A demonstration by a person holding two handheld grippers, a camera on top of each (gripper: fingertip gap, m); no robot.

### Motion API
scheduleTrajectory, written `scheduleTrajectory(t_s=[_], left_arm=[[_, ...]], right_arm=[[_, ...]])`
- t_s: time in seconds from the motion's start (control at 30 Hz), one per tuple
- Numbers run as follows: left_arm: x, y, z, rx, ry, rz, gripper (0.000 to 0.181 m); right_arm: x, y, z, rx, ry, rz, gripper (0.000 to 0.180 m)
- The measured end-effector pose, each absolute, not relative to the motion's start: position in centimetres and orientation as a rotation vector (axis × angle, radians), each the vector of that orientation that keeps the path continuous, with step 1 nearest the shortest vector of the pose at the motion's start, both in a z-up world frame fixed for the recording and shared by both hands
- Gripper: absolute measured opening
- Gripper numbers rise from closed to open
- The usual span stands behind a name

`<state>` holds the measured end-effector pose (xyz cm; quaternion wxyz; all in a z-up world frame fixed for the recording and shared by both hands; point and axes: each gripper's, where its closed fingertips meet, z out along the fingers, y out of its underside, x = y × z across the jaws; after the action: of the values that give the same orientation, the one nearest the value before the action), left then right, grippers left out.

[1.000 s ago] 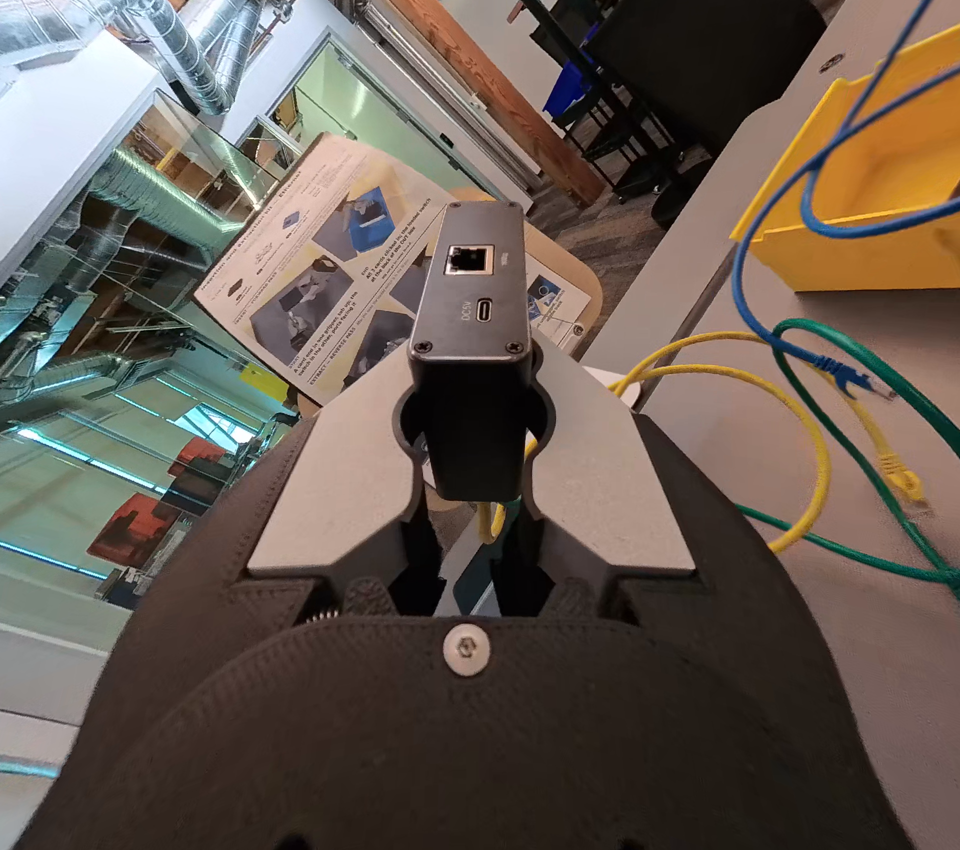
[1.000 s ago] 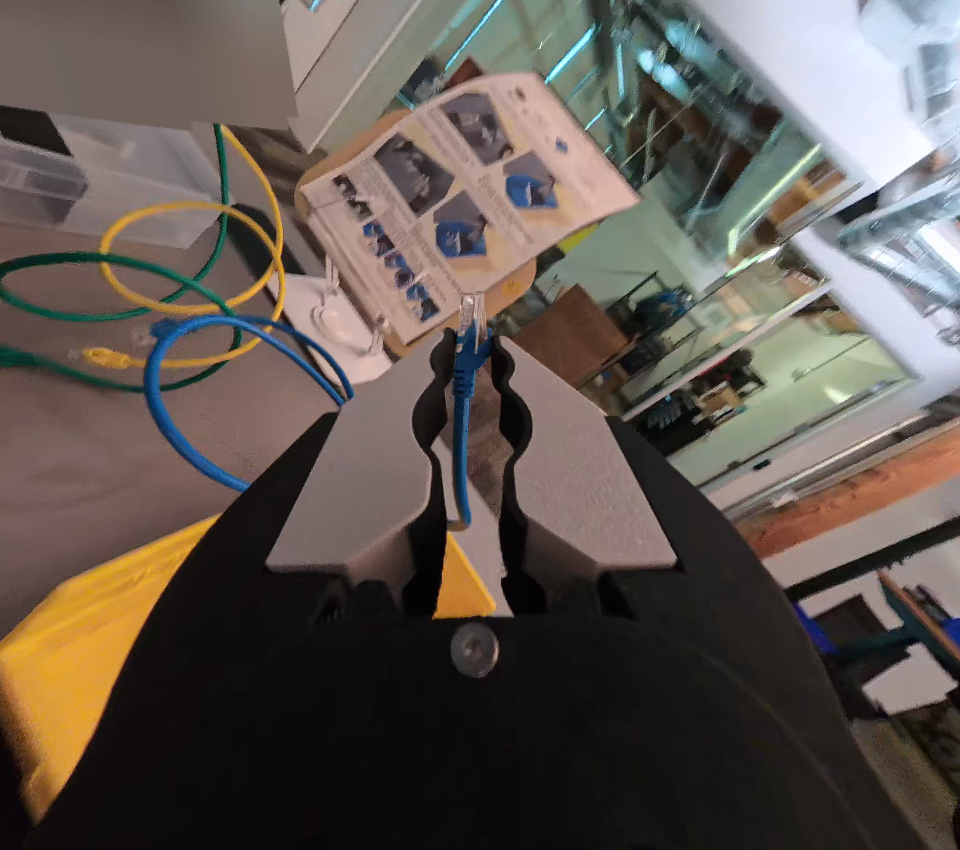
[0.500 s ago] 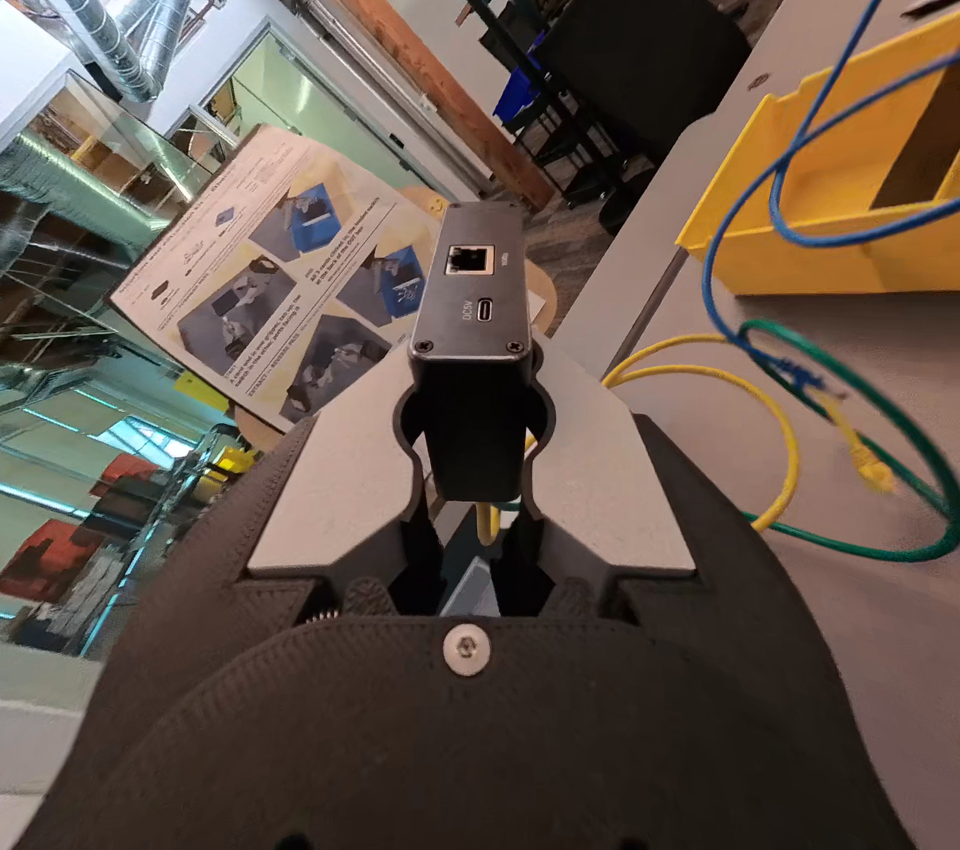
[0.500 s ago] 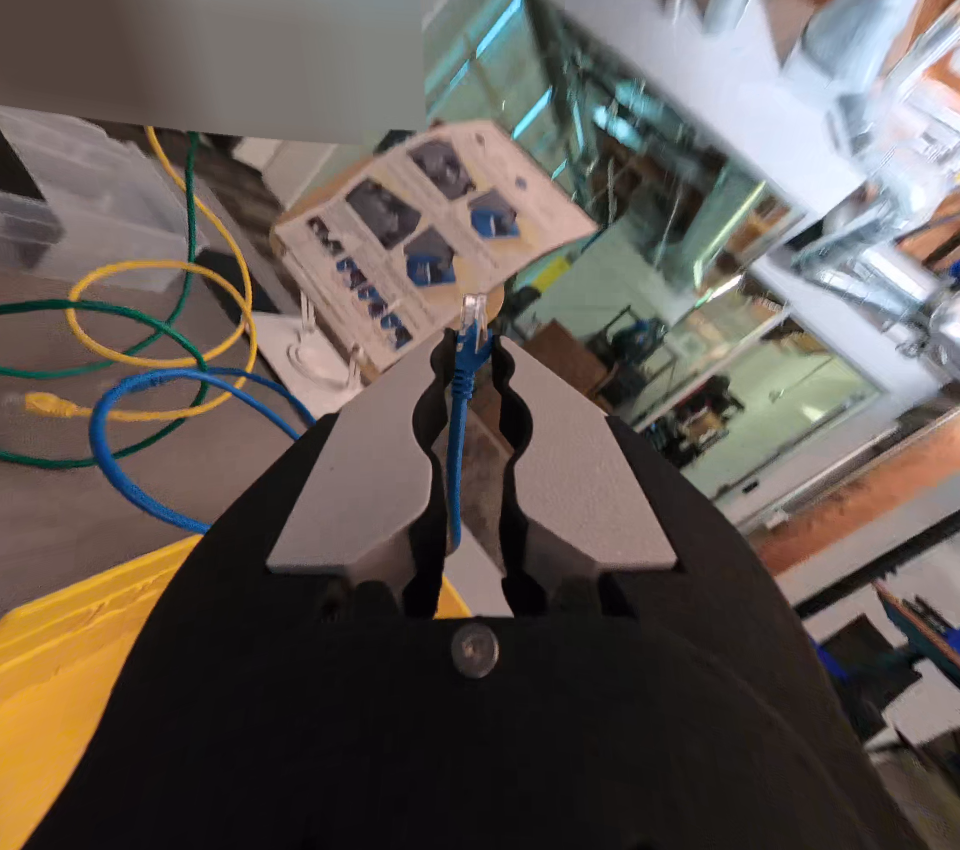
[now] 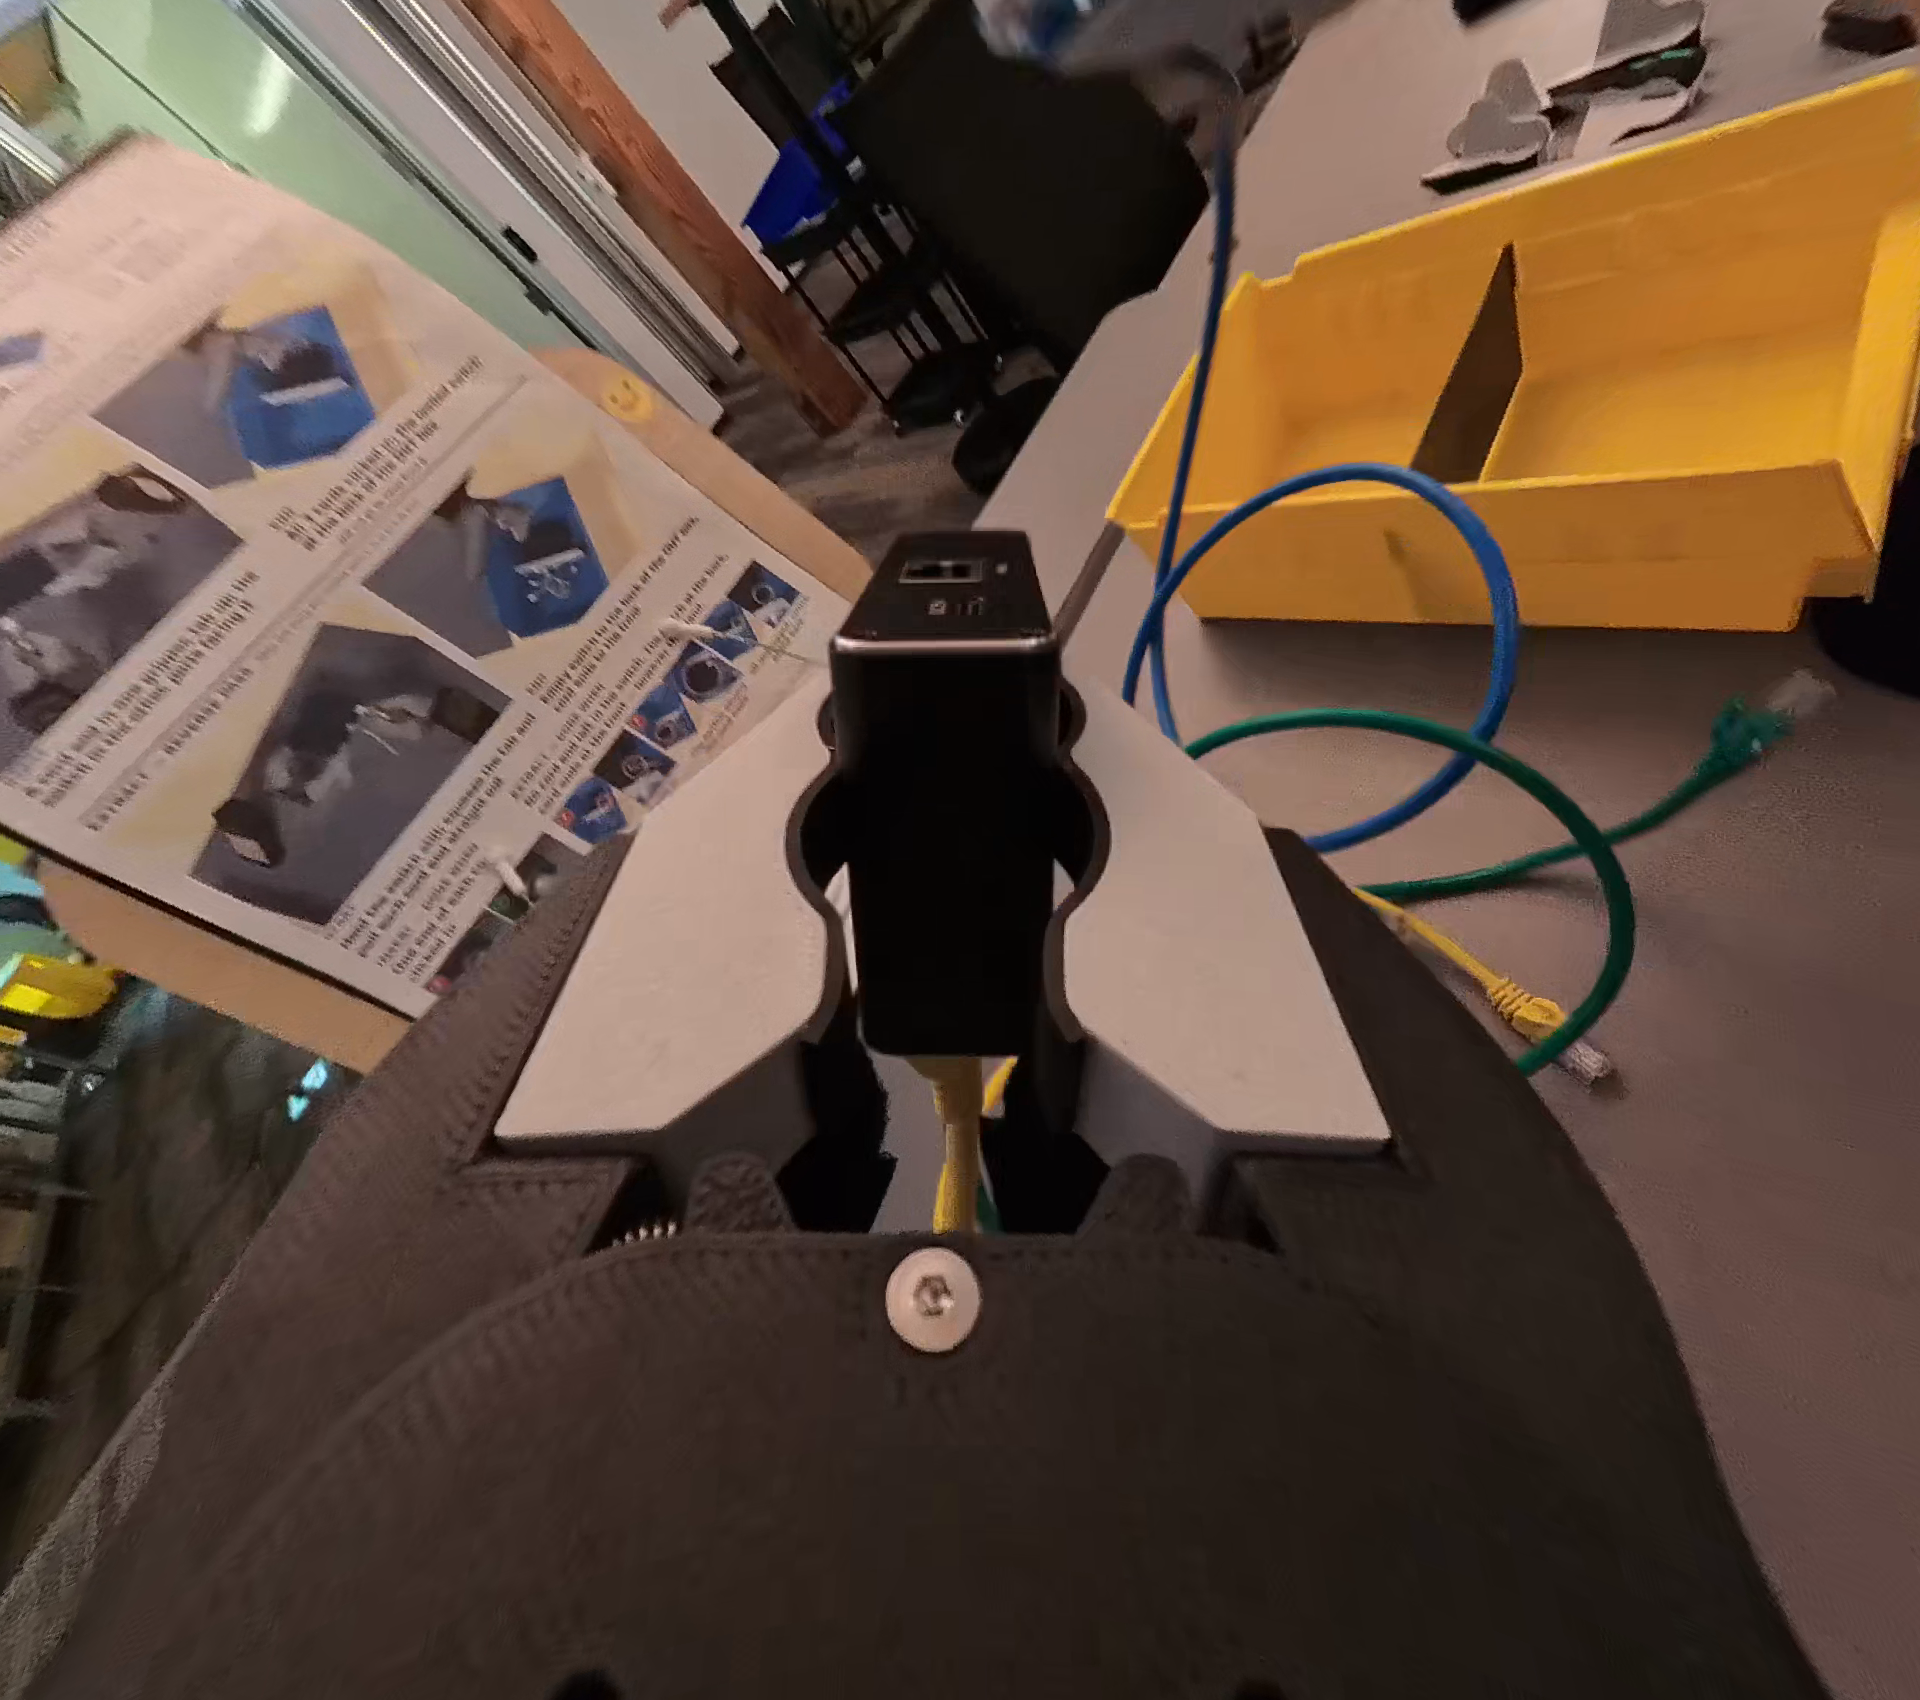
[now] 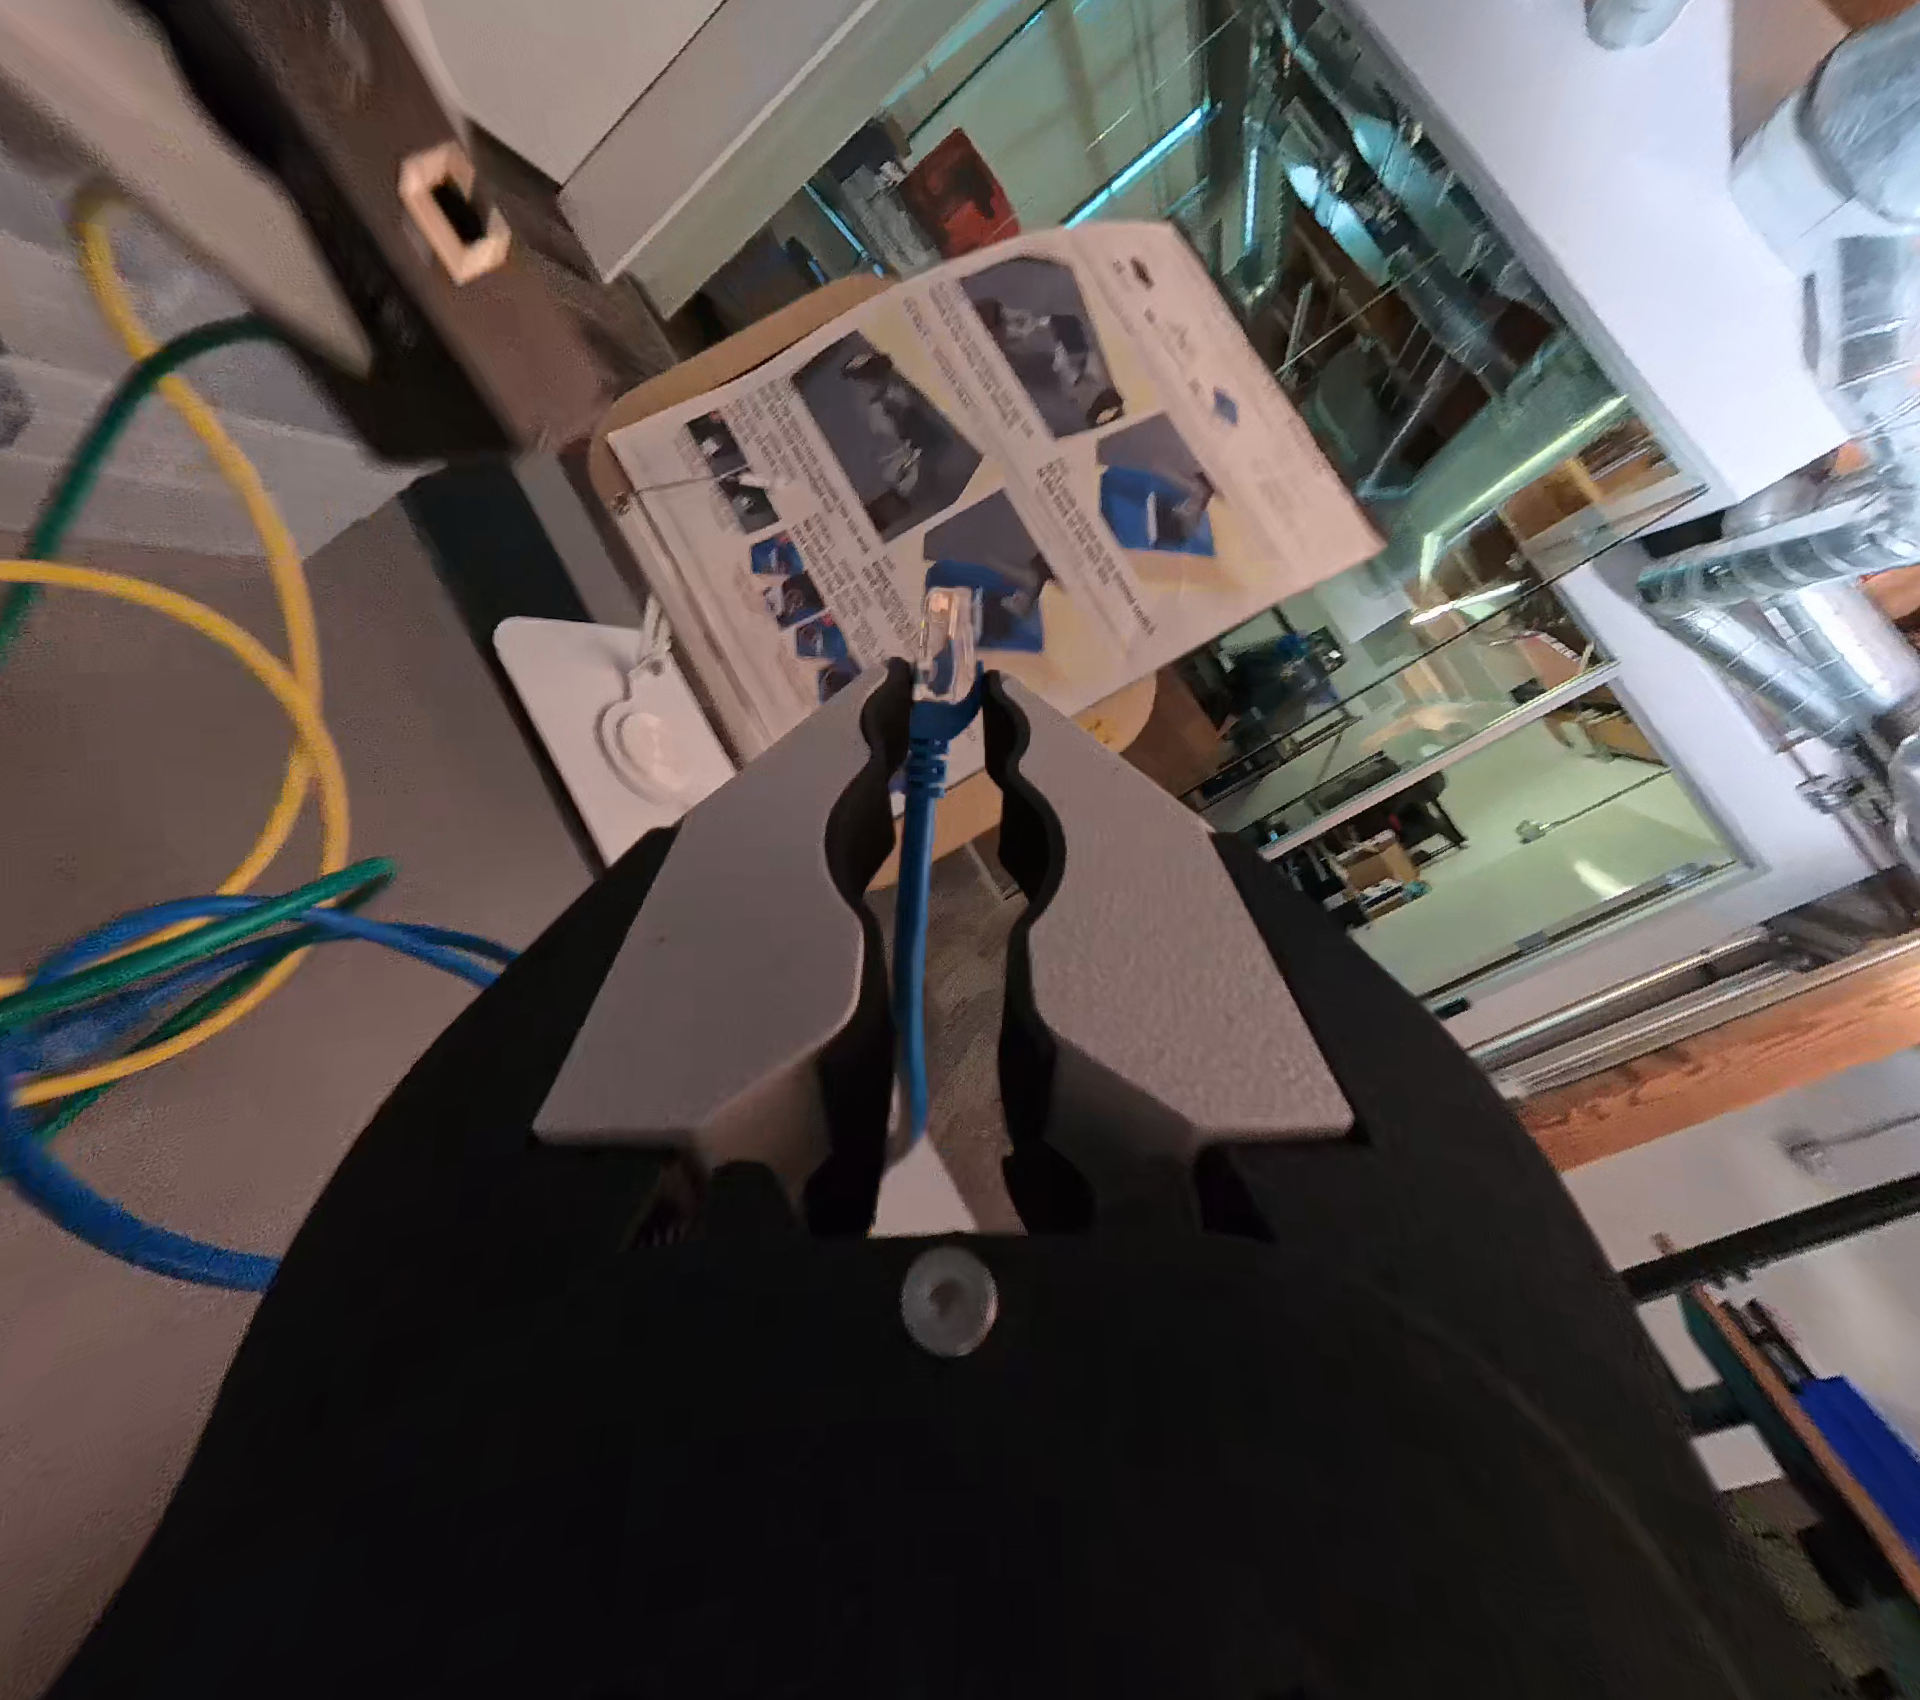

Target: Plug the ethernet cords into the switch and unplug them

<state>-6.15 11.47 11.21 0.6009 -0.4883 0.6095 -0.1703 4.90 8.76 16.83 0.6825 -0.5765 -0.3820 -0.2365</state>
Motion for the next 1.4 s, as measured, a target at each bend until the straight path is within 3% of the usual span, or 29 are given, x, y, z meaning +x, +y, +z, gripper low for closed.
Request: scheduleTrajectory(t_s=[0.2, 0.4, 0.57, 1.13, 1.4], left_arm=[[-5.5, 11.6, 10.2, -1.173, 1.42, -0.473, 0.033], [-6.7, 10.9, 13.1, -1.119, 1.304, -0.561, 0.034], [-8.6, 10.5, 14.9, -1.081, 1.257, -0.621, 0.034], [-12.5, 10.5, 17.8, -1.035, 1.152, -0.663, 0.033], [-11.8, 10.4, 17.3, -1.044, 1.176, -0.659, 0.033]], right_arm=[[1.1, 9.9, 26.1, -1.18, -0.817, -0.575, 0.012], [2.3, 8.8, 35.2, -1.101, -0.573, -0.827, 0.012], [5.7, 7.1, 38.0, -1.158, -0.51, -0.888, 0.012], [20.3, 3.2, 25.6, -1.672, -0.566, -1.306, 0.013], [21.9, 0.9, 16.2, -1.958, -0.515, -1.022, 0.013]])
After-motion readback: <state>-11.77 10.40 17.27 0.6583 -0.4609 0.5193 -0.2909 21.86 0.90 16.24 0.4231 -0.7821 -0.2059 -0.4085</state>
